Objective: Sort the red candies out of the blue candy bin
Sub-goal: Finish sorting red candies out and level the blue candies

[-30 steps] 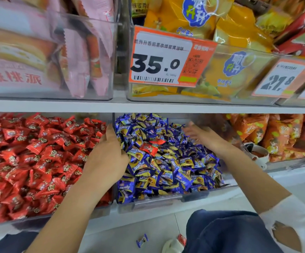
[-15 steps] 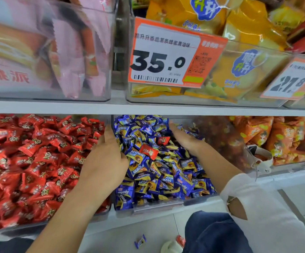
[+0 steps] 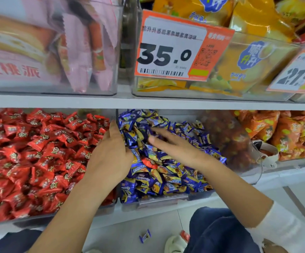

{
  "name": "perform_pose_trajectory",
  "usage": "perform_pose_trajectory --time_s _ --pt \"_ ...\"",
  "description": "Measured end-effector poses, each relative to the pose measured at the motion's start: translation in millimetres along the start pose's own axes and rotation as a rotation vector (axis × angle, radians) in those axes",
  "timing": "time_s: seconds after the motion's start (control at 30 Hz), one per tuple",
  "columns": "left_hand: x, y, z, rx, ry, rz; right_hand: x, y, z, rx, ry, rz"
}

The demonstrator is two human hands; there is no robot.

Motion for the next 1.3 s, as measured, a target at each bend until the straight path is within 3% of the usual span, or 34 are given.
perform_pose_trajectory --time_s 0.2,0.4,0.6,0.77,0.97,1.2,1.3 --pt "1 0 0 0.002 -0.021 -0.009 21 20 26 -0.299 -0.229 0.437" --pt "2 0 -1 0.009 -0.032 -0.029 31 33 31 -0.593 -0.379 0.54" --pt "0 1 0 0.022 -0.037 -0.041 16 40 -7 -0.539 -0.314 0.768" --pt "2 0 -1 0.015 -0.026 -0.035 -8 23 -37 -0.356 -0.145 0.96" --pt "1 -1 1 0.021 -0.026 -0.034 -54 -38 -59 -0.394 0.08 0.96" --pt "0 -1 2 0.036 -0.041 -0.043 -64 -74 -46 -0.318 0.049 0.512" --pt "0 -1 2 0.034 -0.029 -0.024 -59 -90 -31 -0.484 -0.027 0.436"
Point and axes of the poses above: each hand's wrist, its own z-axis away from the middle knuckle, its own y-axis out of the palm, x = y × z, the point moved 10 cm from there along -z, towards the middle knuckle, and after that the axes turned 12 degrees about y, right-handed, at the moved point
